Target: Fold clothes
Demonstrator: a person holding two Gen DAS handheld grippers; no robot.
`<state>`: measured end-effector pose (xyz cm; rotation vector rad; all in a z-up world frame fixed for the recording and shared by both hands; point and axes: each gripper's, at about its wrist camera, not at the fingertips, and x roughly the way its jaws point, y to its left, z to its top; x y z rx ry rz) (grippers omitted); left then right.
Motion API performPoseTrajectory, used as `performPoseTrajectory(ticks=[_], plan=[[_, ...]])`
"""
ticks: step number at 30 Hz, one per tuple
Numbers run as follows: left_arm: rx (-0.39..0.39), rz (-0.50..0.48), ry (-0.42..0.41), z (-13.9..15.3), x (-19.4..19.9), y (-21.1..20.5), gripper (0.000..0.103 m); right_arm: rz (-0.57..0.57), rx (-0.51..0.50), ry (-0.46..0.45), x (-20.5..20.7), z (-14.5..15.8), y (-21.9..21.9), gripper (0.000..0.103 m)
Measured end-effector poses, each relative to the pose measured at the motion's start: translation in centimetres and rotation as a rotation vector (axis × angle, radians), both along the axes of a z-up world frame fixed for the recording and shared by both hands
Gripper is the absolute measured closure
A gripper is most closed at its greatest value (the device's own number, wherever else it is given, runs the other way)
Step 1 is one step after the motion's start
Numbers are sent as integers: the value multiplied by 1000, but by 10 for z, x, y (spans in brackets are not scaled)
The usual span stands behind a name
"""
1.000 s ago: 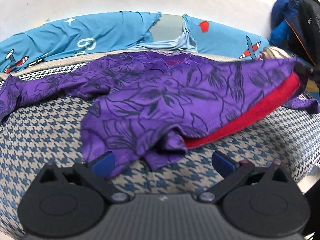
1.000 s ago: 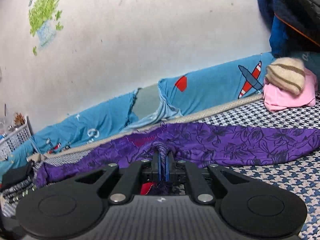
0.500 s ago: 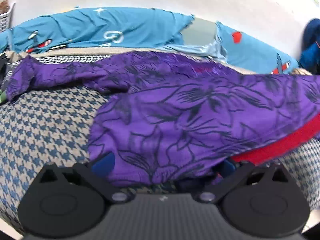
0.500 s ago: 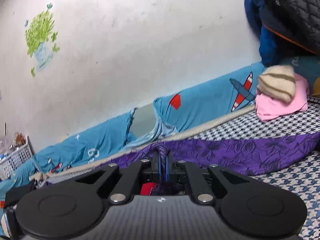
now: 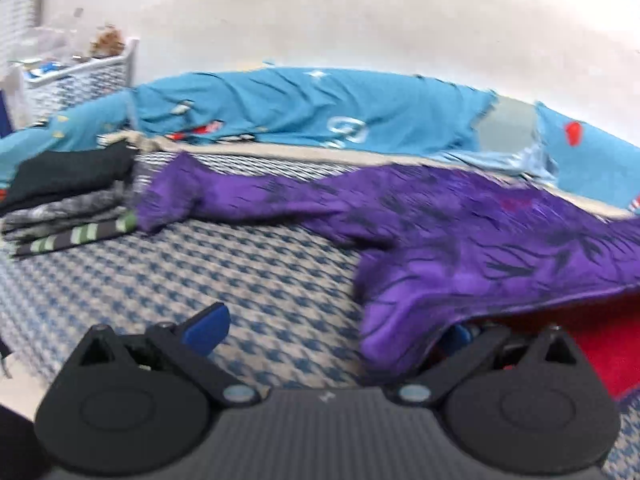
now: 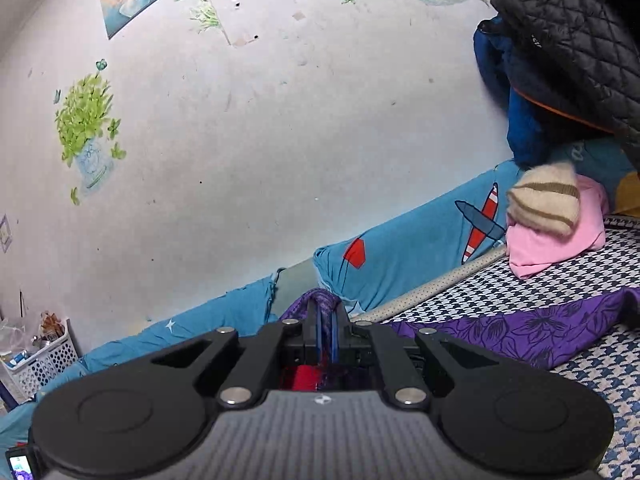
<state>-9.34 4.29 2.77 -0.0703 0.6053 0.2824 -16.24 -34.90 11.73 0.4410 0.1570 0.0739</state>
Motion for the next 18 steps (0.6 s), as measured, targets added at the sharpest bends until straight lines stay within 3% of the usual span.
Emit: performPoseTrajectory(ticks=[2, 11, 15, 18], plan=[[38, 69, -7, 5, -1, 5, 0, -3, 18, -1, -2, 1, -2, 97], [69, 214, -125, 56, -7, 24, 0, -4, 25, -31, -13, 14, -2, 97], [67, 269, -216, 87, -26, 28, 0, -35, 4, 4, -11, 11, -2, 97], [52, 282, -220, 96, -34, 34, 0, -46, -9, 58, -7, 4, -2, 97]])
